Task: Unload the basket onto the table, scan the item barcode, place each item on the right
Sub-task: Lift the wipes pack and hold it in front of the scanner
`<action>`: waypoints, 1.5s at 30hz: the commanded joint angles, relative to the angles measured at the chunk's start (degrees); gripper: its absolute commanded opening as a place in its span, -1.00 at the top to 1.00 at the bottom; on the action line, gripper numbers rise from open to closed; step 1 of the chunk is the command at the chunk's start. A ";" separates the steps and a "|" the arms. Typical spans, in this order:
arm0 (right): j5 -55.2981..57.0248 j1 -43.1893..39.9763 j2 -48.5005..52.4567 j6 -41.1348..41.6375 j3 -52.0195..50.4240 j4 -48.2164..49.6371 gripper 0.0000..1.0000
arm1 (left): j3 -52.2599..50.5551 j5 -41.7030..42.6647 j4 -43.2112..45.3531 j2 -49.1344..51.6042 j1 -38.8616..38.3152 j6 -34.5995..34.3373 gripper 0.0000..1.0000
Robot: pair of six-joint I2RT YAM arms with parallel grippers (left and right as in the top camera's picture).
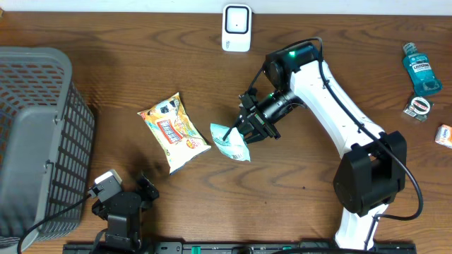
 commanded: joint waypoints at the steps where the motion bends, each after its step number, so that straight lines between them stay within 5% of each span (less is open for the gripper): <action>1: 5.62 -0.52 -1.57 0.31 -0.35 0.04 0.97 | -0.24 -1.25 -1.99 0.07 0.04 -0.26 -0.95; 12: 29.31 -2.05 -1.57 0.26 -0.35 31.76 0.97 | -0.24 -1.25 -1.99 0.07 0.04 -0.26 -0.95; 18: 33.22 0.63 -1.40 -10.86 -0.35 51.87 0.98 | -0.24 -1.25 -1.99 0.07 0.04 -0.26 -0.95; 24: 50.71 1.40 1.29 -10.91 -0.35 67.38 0.98 | -0.24 -1.25 -1.99 0.07 0.04 -0.26 -0.95; 31: 58.55 0.28 7.96 -12.02 -0.07 87.12 0.98 | -0.24 -1.25 -1.99 0.07 0.04 -0.26 -0.96; 39: 65.09 -1.86 18.99 -14.82 6.58 101.26 0.98 | -0.24 -1.25 -1.99 0.07 0.04 -0.26 -0.95; 45: 65.24 -3.10 29.99 -14.71 21.24 100.87 0.98 | -0.24 -1.25 -1.99 0.07 0.04 -0.26 -0.95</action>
